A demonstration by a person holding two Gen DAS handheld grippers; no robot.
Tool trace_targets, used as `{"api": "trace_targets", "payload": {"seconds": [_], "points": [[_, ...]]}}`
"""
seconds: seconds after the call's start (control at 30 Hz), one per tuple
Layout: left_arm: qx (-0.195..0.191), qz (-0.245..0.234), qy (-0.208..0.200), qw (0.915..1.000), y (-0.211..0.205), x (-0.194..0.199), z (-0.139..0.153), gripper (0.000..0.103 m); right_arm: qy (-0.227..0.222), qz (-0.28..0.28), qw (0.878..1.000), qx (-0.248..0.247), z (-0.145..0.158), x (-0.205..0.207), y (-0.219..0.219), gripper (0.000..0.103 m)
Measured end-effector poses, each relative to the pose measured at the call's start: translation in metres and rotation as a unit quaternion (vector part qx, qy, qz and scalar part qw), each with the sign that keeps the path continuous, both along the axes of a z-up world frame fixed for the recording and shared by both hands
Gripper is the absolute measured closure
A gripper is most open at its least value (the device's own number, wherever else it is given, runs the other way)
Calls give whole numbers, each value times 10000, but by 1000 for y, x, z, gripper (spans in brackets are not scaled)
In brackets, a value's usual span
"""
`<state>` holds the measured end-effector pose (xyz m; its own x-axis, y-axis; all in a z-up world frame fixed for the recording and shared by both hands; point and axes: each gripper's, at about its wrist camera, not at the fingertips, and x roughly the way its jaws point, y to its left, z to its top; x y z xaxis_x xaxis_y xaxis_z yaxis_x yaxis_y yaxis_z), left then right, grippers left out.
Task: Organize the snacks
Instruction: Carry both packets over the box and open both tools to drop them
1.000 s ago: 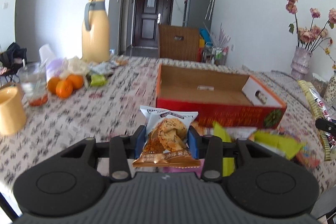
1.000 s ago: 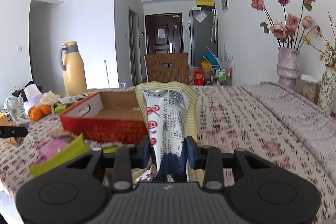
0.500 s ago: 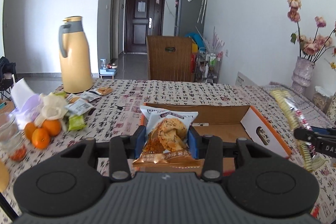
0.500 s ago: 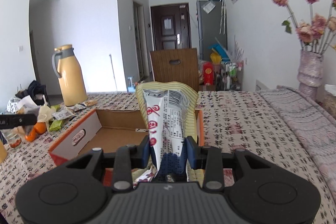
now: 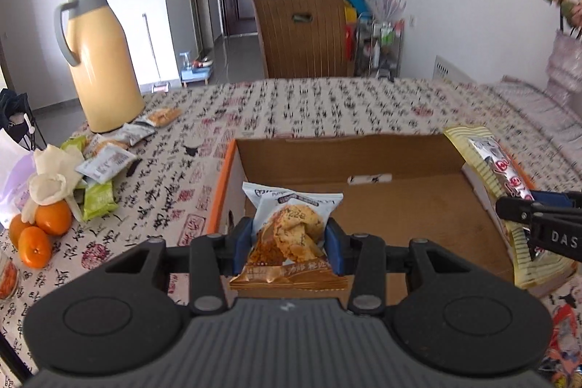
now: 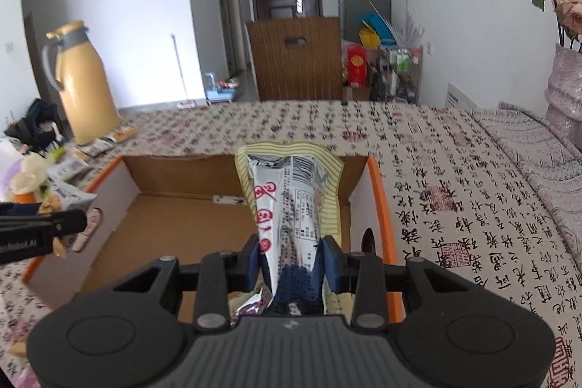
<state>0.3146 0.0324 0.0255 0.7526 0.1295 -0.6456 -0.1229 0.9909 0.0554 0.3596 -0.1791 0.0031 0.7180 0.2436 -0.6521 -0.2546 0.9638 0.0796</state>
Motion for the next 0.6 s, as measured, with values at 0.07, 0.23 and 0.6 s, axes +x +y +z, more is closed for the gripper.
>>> {"api": "trace_targets", "payload": {"seconds": [0.07,0.23,0.6], "points": [[-6,8,84,10000,-1,5,-7,60,113,-3,9999,-53,-8,5,5,68],[-44,-34,73,10000,-1,8,-16,40,168,93,9998,-45,-14,6,7,63],[-160,-112,-652,9977,0,-25,9,0,-286,136,9992,235,7,-26,-16,0]]}}
